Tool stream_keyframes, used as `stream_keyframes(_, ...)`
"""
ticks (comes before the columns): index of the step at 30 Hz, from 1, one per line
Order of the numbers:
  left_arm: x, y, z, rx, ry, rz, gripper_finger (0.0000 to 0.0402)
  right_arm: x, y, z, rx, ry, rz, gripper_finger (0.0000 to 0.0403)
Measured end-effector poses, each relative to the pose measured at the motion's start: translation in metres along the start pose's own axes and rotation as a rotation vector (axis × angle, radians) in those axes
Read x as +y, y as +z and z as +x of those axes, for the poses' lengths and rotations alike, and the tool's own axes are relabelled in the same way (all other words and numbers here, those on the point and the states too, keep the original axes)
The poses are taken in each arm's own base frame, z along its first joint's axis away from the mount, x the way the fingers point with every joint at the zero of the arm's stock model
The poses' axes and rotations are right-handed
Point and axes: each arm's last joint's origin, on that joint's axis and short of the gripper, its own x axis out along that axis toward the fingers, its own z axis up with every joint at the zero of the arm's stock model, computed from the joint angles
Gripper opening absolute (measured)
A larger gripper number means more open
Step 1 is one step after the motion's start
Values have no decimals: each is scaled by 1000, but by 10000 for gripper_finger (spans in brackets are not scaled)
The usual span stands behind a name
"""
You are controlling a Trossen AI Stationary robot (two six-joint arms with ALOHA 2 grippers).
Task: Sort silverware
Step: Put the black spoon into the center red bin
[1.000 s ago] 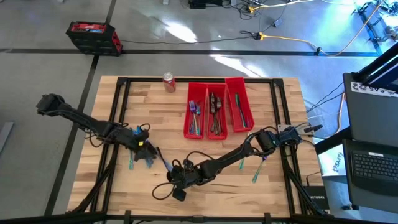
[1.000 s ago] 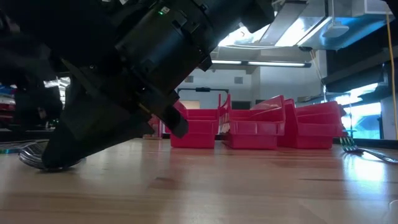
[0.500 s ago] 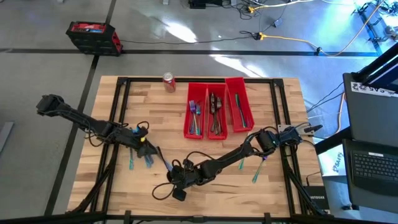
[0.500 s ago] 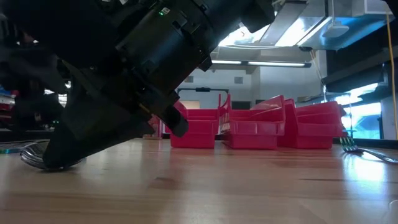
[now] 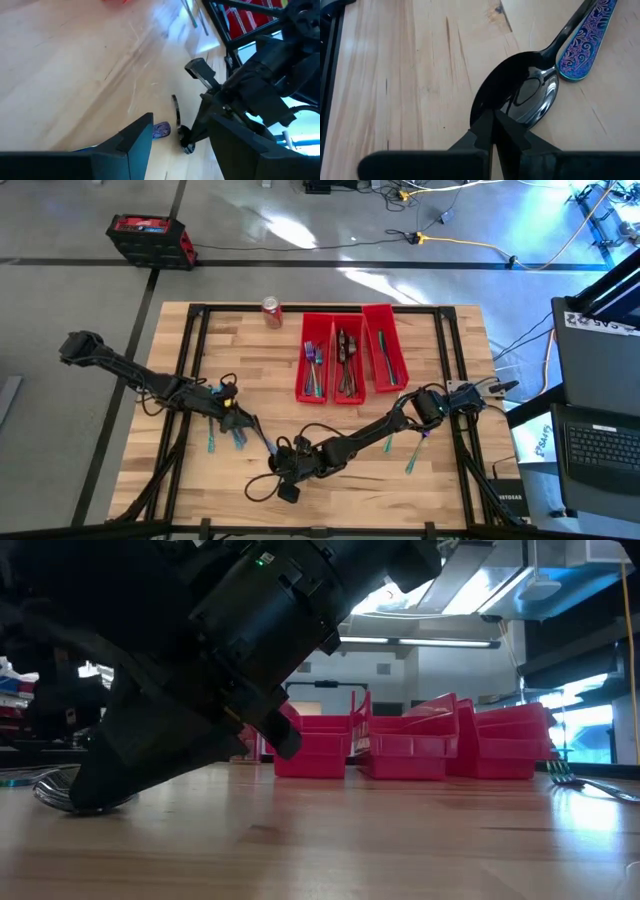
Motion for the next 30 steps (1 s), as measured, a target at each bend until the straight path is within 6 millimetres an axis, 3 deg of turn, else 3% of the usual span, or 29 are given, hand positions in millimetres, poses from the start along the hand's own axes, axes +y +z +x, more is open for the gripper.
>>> stream_keyframes(16, -2, 1, 1, -3, -18, -4, 176, 0, 0, 0, -1, 0, -3, 0)
stream_keyframes(30, -7, -6, 21, 29, 48, 0, 176, 0, 0, 0, -1, 0, -4, 0)
